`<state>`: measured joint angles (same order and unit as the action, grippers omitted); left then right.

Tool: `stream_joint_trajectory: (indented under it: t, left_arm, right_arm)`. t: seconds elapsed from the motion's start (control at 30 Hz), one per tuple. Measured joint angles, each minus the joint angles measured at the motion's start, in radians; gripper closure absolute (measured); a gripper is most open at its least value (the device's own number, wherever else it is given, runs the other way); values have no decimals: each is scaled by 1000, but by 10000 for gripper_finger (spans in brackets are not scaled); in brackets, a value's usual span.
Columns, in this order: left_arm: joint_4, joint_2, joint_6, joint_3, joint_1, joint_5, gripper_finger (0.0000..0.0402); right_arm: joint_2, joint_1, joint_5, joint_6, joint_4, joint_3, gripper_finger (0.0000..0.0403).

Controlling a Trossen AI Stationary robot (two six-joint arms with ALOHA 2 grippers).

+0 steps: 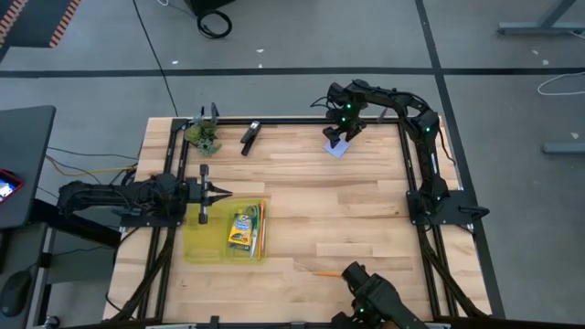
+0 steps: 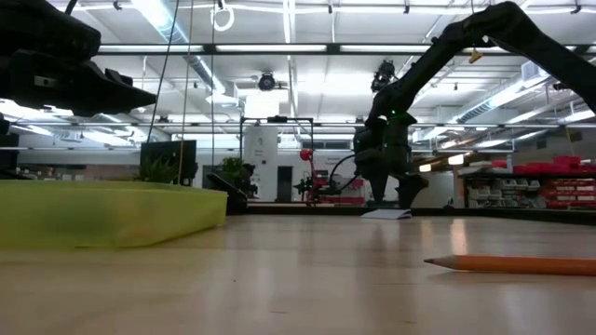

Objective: Pack school essentials
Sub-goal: Put the white sticky notes into the yellow pencil box

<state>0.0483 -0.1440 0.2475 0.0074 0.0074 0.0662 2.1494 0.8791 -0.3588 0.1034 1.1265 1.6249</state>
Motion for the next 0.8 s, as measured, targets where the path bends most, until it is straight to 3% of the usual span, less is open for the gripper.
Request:
stream_joint_trajectory:
  t: [0.57, 0.8]
  left_arm:
    - [0, 0, 0, 0, 0, 0, 378]
    - [0, 0, 0, 0, 0, 0, 368]
  right_arm:
    - [0, 0, -218, -55, -42, 0, 36]
    - [0, -17, -234, -51, -68, 0, 36]
